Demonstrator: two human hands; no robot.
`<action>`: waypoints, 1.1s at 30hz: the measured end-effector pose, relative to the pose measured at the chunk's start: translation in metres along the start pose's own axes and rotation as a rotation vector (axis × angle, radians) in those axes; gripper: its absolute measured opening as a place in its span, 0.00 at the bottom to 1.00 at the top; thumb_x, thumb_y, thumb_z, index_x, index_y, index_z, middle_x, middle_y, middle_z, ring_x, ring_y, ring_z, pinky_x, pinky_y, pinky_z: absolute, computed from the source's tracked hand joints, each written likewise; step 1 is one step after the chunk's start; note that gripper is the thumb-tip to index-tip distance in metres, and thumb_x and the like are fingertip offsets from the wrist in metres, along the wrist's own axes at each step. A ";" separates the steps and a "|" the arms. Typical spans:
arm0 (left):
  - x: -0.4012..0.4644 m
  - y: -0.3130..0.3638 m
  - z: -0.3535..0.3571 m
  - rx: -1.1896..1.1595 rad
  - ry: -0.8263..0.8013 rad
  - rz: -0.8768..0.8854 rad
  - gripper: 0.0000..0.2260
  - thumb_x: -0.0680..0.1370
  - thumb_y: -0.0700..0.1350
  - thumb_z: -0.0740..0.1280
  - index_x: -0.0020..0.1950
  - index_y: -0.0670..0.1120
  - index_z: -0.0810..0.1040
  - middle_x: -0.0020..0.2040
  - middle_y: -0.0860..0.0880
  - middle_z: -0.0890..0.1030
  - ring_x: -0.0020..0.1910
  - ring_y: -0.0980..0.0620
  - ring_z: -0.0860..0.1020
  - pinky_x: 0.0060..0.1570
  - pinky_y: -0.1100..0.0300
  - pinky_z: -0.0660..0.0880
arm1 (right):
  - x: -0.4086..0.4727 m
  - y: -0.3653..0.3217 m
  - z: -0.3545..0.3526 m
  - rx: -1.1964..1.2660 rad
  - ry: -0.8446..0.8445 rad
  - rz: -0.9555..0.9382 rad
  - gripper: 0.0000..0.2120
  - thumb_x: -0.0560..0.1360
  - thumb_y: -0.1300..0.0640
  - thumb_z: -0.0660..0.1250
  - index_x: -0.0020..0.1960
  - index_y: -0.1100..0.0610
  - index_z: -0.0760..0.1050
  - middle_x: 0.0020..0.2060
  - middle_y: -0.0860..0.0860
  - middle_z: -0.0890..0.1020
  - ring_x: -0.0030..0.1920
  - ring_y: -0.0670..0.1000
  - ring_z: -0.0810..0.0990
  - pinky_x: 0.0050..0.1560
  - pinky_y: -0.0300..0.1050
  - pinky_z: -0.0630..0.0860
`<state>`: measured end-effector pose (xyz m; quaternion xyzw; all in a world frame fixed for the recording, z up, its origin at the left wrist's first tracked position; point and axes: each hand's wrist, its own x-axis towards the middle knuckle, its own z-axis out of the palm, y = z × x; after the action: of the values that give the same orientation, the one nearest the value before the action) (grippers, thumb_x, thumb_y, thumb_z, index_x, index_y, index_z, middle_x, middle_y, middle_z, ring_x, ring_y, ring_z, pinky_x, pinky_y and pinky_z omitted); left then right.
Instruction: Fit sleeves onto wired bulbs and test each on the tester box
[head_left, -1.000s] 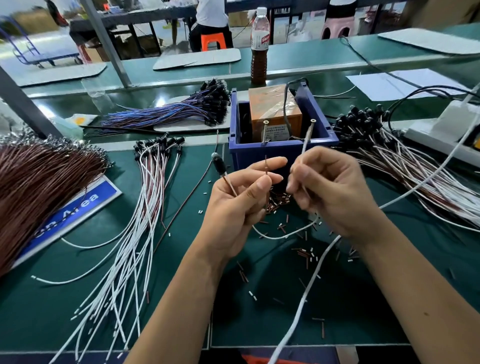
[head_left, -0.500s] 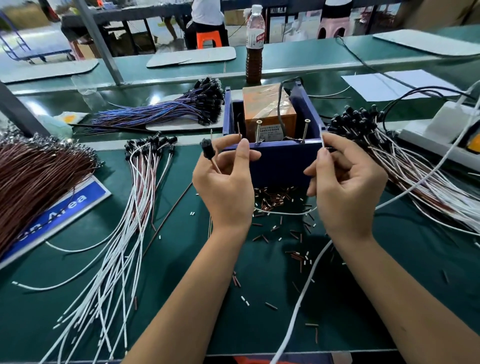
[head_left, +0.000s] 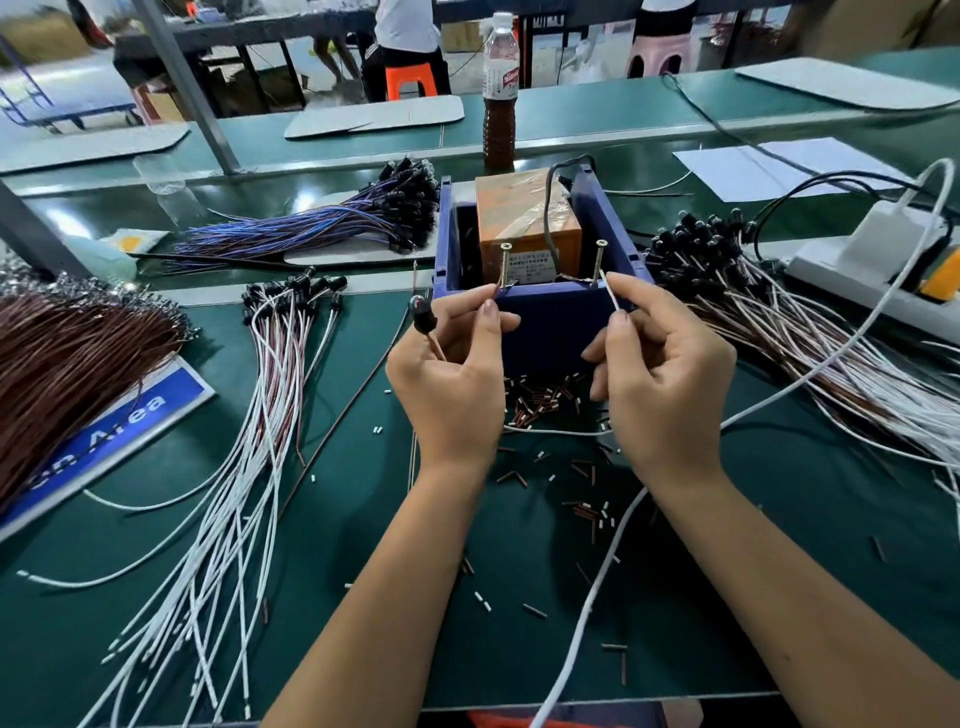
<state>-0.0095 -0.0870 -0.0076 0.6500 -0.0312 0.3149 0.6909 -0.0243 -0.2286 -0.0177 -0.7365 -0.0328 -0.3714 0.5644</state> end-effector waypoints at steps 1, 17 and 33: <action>0.000 0.000 0.000 0.003 -0.011 0.017 0.05 0.81 0.34 0.69 0.52 0.40 0.84 0.41 0.47 0.87 0.41 0.53 0.86 0.48 0.61 0.80 | 0.000 0.000 0.000 -0.007 0.000 -0.004 0.15 0.82 0.59 0.62 0.65 0.57 0.82 0.34 0.46 0.83 0.27 0.52 0.80 0.30 0.49 0.78; 0.000 -0.001 -0.003 0.002 -0.012 0.052 0.05 0.81 0.38 0.70 0.54 0.42 0.84 0.41 0.50 0.87 0.42 0.52 0.86 0.47 0.64 0.79 | 0.001 -0.002 -0.002 -0.012 -0.015 -0.003 0.14 0.82 0.60 0.63 0.64 0.56 0.81 0.34 0.46 0.83 0.27 0.51 0.80 0.29 0.46 0.77; -0.031 0.078 0.121 -0.411 -0.456 -0.308 0.05 0.81 0.32 0.67 0.53 0.35 0.82 0.40 0.39 0.84 0.24 0.63 0.75 0.28 0.73 0.69 | 0.054 -0.034 -0.128 -0.328 0.155 0.051 0.16 0.80 0.51 0.63 0.63 0.52 0.83 0.50 0.48 0.87 0.46 0.49 0.86 0.50 0.57 0.84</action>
<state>-0.0268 -0.2136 0.0658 0.5478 -0.1493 0.0408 0.8222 -0.0667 -0.3459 0.0520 -0.7884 0.0905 -0.4129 0.4469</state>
